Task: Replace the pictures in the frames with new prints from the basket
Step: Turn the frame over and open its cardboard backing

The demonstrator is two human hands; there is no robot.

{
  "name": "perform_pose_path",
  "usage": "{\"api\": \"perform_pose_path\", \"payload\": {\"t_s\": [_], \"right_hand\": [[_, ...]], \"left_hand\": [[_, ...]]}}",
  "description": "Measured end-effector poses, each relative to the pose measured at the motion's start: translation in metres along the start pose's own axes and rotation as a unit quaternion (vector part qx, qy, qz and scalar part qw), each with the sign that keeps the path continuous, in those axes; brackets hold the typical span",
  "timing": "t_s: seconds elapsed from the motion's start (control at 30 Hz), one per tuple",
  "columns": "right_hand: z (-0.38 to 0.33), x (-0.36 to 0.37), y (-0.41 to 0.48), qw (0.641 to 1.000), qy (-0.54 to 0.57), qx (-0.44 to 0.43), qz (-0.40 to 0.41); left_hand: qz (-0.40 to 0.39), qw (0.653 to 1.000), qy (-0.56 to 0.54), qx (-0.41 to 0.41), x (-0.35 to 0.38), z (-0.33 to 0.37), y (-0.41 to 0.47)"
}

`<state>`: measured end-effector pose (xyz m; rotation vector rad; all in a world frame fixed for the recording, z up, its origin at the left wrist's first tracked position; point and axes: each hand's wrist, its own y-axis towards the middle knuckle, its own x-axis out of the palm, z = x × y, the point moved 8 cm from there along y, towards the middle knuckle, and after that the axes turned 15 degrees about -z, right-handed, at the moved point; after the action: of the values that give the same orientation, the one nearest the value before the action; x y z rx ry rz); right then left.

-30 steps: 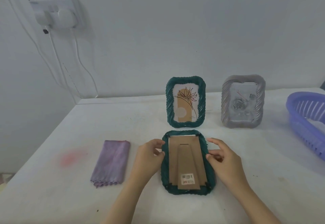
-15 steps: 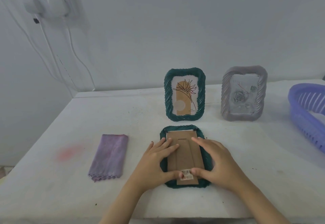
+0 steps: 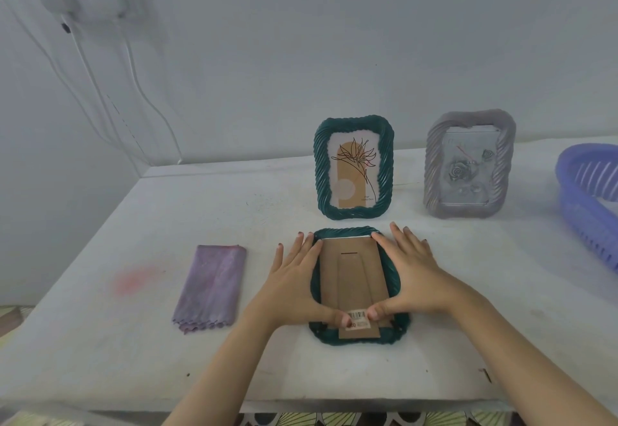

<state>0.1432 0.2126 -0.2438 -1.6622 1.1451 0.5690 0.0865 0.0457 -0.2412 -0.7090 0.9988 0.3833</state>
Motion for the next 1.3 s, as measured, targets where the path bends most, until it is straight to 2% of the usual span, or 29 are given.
{"api": "perform_pose_path", "payload": {"t_s": [0.37,0.6,1.07,1.2,1.3], "right_hand": [[0.000,0.003,0.007,0.997,-0.016,0.033,-0.070],[-0.005,-0.003,-0.006,0.999,0.019,-0.021,0.018],[0.001,0.001,0.007,0.997,-0.009,0.040,-0.073],[-0.004,-0.001,-0.004,0.999,0.032,-0.007,-0.002],[-0.010,0.003,-0.029,0.990,0.101,-0.064,0.081]], "left_hand": [[-0.052,0.997,0.051,-0.040,-0.007,0.000,0.015],[0.003,1.000,-0.011,-0.005,-0.008,-0.002,0.006],[-0.019,1.000,-0.010,-0.017,-0.002,-0.006,0.010],[0.036,0.999,-0.003,-0.001,0.000,-0.005,0.000],[0.120,0.991,-0.028,0.058,0.000,0.005,-0.022]]}}
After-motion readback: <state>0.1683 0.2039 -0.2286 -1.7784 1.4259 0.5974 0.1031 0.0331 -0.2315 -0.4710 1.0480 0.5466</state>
